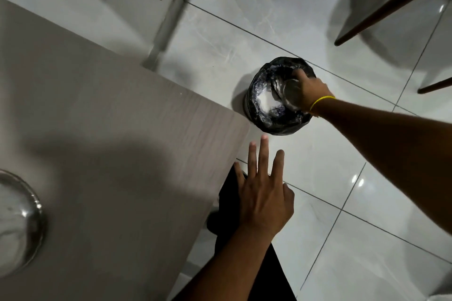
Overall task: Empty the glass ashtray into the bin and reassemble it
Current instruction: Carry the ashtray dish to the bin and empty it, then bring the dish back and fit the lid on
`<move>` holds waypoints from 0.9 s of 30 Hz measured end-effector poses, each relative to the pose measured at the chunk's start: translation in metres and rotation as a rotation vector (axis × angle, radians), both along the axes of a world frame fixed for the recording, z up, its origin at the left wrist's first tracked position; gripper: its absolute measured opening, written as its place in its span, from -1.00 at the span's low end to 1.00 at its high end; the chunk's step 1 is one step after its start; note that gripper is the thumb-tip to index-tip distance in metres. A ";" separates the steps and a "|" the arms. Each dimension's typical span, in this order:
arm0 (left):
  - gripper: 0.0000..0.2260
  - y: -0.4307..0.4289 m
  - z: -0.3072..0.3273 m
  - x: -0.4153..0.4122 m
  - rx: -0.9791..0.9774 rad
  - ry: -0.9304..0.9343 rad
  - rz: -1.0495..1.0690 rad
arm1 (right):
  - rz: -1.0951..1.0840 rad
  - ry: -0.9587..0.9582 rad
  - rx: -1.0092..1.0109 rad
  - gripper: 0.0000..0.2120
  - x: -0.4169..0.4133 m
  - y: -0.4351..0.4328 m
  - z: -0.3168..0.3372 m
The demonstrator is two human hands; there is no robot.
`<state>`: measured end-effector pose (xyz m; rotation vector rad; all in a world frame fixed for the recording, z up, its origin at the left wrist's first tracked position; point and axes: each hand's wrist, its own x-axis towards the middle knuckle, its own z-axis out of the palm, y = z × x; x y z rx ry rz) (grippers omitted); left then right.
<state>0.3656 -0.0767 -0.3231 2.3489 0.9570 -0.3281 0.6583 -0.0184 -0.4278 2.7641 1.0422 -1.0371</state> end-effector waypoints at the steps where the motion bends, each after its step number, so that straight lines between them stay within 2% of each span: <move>1: -0.24 0.003 0.008 0.005 -0.008 -0.007 -0.004 | -0.155 0.048 0.034 -0.40 -0.002 -0.007 0.011; 4: -0.25 0.016 0.039 0.018 0.006 -0.055 0.002 | -0.585 0.173 0.159 -0.50 -0.016 -0.034 0.051; 6: -0.24 0.025 0.070 0.027 0.019 -0.106 0.016 | -0.858 0.309 0.313 -0.54 -0.025 -0.046 0.087; 8: -0.22 0.034 0.101 0.031 0.058 -0.159 0.033 | -0.985 0.445 0.435 -0.61 -0.037 -0.054 0.132; 10: -0.22 0.040 0.129 0.031 0.069 -0.208 0.022 | -0.979 0.485 0.497 -0.69 -0.048 -0.059 0.178; 13: -0.27 0.059 0.180 0.016 0.115 -0.334 0.007 | -0.884 0.488 0.634 -0.75 -0.066 -0.056 0.256; 17: -0.31 0.077 0.233 -0.023 0.230 -0.387 0.063 | -0.564 0.312 0.714 -0.68 -0.106 -0.039 0.337; 20: -0.36 0.086 0.256 -0.065 0.305 -0.396 0.189 | -0.314 0.243 0.829 -0.65 -0.144 -0.012 0.379; 24: -0.40 0.097 0.273 -0.147 0.406 -0.353 0.446 | -0.044 0.256 0.775 -0.61 -0.208 0.032 0.407; 27: -0.39 0.096 0.276 -0.209 0.487 -0.290 0.635 | 0.161 0.301 0.739 -0.65 -0.258 0.064 0.418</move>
